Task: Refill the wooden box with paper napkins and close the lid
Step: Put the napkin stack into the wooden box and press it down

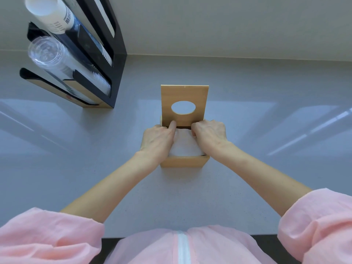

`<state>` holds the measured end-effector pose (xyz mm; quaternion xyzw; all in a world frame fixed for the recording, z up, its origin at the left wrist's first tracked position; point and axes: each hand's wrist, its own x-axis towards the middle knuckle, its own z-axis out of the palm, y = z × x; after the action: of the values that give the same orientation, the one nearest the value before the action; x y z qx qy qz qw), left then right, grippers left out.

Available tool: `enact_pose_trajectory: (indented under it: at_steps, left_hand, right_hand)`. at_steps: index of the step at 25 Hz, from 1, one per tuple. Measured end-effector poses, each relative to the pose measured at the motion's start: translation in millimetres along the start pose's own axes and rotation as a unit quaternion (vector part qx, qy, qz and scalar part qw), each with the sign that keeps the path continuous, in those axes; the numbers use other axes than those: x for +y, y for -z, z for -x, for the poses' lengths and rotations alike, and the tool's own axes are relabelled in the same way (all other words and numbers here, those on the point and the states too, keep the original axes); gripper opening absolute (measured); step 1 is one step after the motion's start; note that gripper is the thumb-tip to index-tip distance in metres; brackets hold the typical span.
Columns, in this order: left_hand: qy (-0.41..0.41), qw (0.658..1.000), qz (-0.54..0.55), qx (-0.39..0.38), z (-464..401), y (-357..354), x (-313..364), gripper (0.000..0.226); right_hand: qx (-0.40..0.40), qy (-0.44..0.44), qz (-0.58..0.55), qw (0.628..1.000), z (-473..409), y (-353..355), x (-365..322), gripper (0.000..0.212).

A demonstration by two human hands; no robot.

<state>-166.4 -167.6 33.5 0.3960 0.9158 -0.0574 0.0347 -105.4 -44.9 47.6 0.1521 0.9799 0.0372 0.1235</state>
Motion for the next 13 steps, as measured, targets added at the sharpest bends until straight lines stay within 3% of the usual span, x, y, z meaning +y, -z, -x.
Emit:
enact_pose_trajectory:
  at_steps: [4,7,13]
  left_hand:
    - [-0.019,0.998,-0.045,-0.045,-4,3,11,0.040]
    - [-0.034,0.995,-0.057,-0.079,-9,4,16,0.038]
    - [-0.030,0.992,-0.059,-0.106,-13,4,14,0.034]
  right_hand:
    - [-0.017,0.035,0.037,0.999,-1,-2,-8,0.021]
    - [-0.016,0.059,0.076,0.995,-3,-8,-17,0.042]
    - [-0.054,0.073,0.106,0.990,-5,-11,-19,0.044]
